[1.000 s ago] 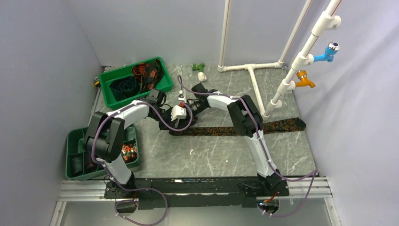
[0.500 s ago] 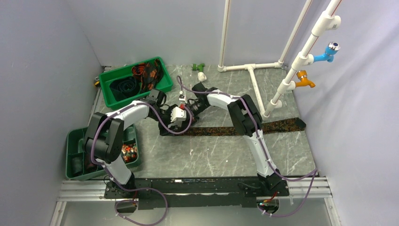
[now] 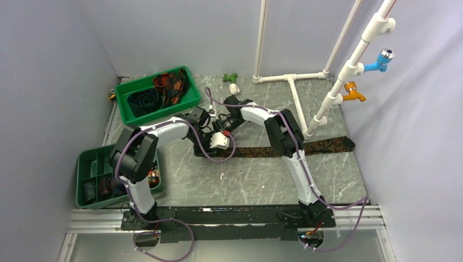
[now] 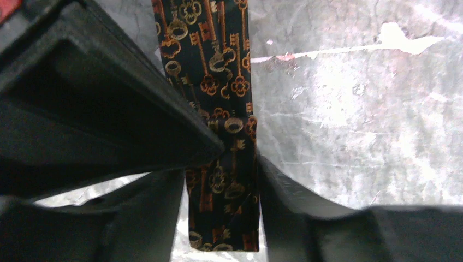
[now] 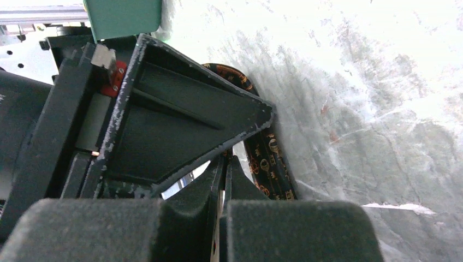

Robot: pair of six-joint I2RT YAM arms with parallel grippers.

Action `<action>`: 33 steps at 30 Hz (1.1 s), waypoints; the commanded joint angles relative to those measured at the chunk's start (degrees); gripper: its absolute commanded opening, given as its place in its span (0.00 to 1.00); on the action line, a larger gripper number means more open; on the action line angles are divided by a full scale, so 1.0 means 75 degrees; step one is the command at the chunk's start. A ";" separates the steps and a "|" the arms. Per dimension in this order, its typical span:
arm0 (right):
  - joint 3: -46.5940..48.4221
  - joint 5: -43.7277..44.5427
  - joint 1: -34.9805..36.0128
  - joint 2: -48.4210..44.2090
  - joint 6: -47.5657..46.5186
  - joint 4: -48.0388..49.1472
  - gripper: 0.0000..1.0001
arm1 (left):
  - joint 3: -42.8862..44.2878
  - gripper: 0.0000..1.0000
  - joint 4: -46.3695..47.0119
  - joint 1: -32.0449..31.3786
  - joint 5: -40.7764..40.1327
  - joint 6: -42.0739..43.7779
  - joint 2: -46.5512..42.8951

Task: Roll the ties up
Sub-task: Roll the tie at the center of the board.

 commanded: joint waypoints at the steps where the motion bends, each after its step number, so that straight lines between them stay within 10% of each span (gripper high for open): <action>1: 0.0167 -0.0080 -0.0144 0.0005 -0.0208 -0.0187 0.00 | 0.0042 0.48 -0.0298 -0.0016 -0.0328 0.0117 -0.0032; 10: -0.0279 -0.0562 -0.0204 -0.0259 0.0216 0.0263 0.47 | 0.0129 0.28 -0.0354 -0.0039 -0.0418 -0.0148 0.0121; 17: -0.0595 -0.0629 -0.0160 -0.0240 0.0324 0.0329 0.52 | 0.0072 0.27 -0.0337 -0.0039 -0.0401 -0.0204 0.0112; 33: -0.0415 -0.0676 -0.0126 -0.0394 0.0284 0.0306 0.00 | 0.0077 0.42 -0.0329 -0.0031 -0.0419 -0.0302 0.0089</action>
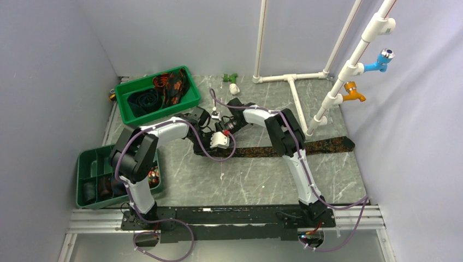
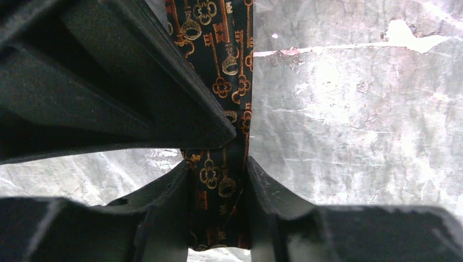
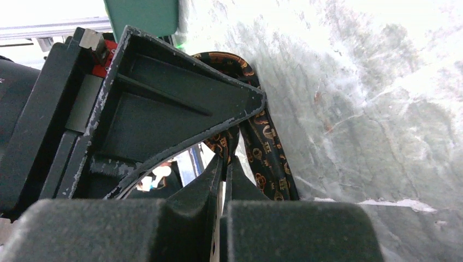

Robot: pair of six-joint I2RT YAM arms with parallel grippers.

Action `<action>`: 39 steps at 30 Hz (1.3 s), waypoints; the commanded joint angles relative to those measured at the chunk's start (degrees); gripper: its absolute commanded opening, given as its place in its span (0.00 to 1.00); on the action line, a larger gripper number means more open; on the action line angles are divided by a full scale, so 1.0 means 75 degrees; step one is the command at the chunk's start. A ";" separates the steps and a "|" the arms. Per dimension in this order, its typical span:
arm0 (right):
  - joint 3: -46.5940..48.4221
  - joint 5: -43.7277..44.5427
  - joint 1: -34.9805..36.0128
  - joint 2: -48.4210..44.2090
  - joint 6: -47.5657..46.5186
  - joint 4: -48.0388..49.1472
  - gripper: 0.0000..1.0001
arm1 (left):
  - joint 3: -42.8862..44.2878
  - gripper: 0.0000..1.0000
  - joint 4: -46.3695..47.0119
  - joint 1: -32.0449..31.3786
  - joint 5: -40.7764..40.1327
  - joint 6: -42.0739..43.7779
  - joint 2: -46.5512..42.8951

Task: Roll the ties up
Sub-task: Roll the tie at the center of the board.

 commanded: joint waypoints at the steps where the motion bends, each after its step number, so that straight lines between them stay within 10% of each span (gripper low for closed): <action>1: 0.0250 0.0165 0.0019 -0.0391 -0.0588 -0.0678 0.00 | 0.0005 0.45 -0.0309 0.0008 -0.0126 -0.0135 0.0039; 11: 0.0623 0.1578 0.0018 0.0187 -0.1270 -0.1454 0.00 | -0.0382 0.65 -0.0233 0.0704 0.0688 0.0439 -0.0687; 28: 0.0766 0.1778 0.0015 0.0331 -0.1306 -0.1501 0.00 | 0.0316 0.31 -0.0544 0.0375 0.1581 0.0447 -0.0700; 39: 0.0596 0.1360 0.0017 0.0077 -0.1070 -0.1136 0.00 | 0.0848 0.31 -0.0650 -0.0302 0.0740 -0.0269 0.0109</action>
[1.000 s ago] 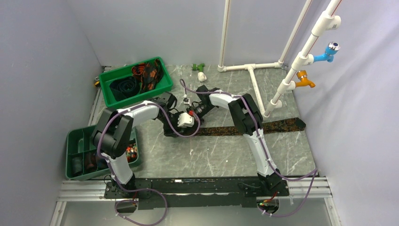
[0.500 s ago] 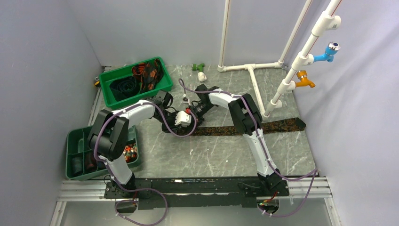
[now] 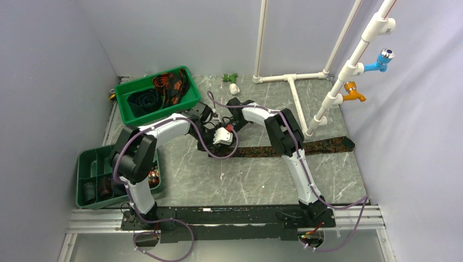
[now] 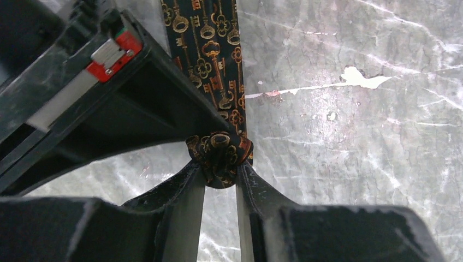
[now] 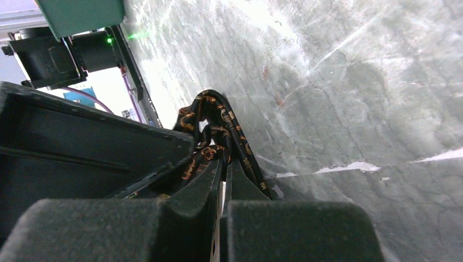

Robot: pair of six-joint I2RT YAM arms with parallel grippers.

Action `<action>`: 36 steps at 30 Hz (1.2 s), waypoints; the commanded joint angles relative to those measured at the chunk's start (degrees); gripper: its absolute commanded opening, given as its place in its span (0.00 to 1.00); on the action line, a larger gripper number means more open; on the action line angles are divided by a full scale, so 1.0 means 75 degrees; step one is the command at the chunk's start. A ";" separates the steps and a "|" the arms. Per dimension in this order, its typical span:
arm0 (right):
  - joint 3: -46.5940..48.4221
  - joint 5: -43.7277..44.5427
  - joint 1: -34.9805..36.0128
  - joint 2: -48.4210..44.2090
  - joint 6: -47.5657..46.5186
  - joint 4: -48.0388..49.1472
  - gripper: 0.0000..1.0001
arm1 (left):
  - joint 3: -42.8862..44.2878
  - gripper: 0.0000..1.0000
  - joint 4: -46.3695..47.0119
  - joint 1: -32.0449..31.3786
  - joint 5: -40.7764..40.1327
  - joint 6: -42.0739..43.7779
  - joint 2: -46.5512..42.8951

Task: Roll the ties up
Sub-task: Roll the tie at the center of the board.

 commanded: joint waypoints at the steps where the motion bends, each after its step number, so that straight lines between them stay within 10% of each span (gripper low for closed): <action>1: 0.0013 0.0015 0.0011 -0.0085 0.0048 0.0370 0.00 | 0.0316 0.32 -0.0124 -0.0317 -0.0347 -0.0441 0.0368; 20: -0.0418 -0.0420 -0.0312 -0.0867 -0.0381 -0.0341 0.42 | 0.0304 0.32 -0.0198 -0.0466 -0.1043 -0.0689 0.0886; 36: -0.0537 -0.0882 -0.0285 -0.0756 0.0537 0.0703 0.47 | 0.0425 0.33 -0.0327 -0.0463 -0.1003 -0.0757 0.0982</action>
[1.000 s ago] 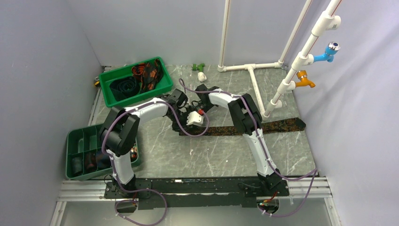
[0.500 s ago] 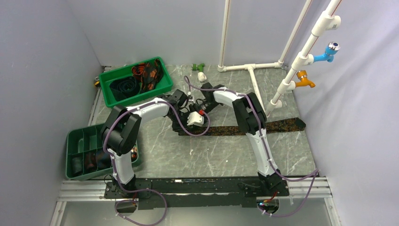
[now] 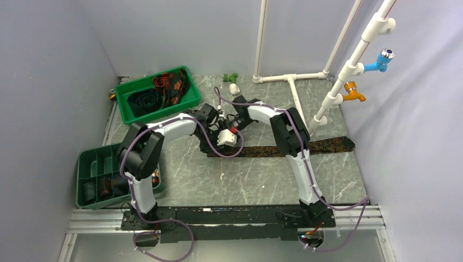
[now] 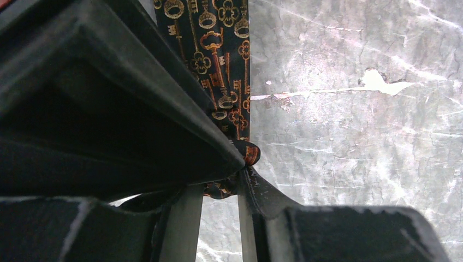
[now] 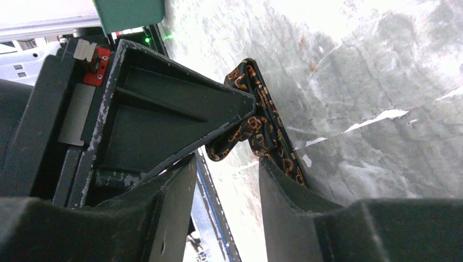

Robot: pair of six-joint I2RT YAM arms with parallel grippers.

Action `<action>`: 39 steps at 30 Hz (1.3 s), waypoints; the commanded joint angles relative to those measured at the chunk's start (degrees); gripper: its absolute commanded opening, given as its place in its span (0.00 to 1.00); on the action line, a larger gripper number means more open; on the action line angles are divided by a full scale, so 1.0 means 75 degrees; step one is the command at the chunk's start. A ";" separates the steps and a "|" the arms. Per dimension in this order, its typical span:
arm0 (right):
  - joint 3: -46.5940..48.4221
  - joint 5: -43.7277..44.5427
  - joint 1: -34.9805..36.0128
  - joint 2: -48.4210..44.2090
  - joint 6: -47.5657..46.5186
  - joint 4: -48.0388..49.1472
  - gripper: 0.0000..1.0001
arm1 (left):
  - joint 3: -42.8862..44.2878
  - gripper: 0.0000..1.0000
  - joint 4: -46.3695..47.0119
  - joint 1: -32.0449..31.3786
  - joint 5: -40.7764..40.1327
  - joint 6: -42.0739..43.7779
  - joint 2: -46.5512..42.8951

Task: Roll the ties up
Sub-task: Roll the tie at the center of the board.

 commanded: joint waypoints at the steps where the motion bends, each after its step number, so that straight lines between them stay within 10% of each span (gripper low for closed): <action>1: 0.0048 -0.0117 0.0031 -0.0212 0.0400 0.0609 0.44 | 0.0056 0.33 -0.0202 -0.0039 -0.0070 -0.0066 0.0270; 9: -0.0243 0.0080 -0.0014 -0.0189 0.0436 0.0832 0.01 | 0.0116 0.34 -0.0279 -0.0004 -0.0001 -0.0014 0.0301; 19: -0.0172 0.0692 -0.0079 -0.0150 -0.0163 0.0385 0.00 | -0.0145 0.75 0.0123 0.0397 0.0592 0.0189 -0.0497; 26: -0.0144 0.0832 -0.0074 -0.0146 -0.0475 0.0274 0.00 | -0.0108 0.86 0.0203 0.0237 0.0437 0.0265 -0.0348; 31: -0.0169 0.0757 -0.0074 -0.0221 -0.0475 0.0337 0.00 | 0.0284 0.83 0.0021 -0.0066 -0.0034 0.0082 0.0114; 39: -0.0188 0.0548 -0.0078 -0.0306 -0.0448 0.0340 0.00 | 0.0264 0.51 -0.0220 -0.0343 -0.0497 0.0216 0.0472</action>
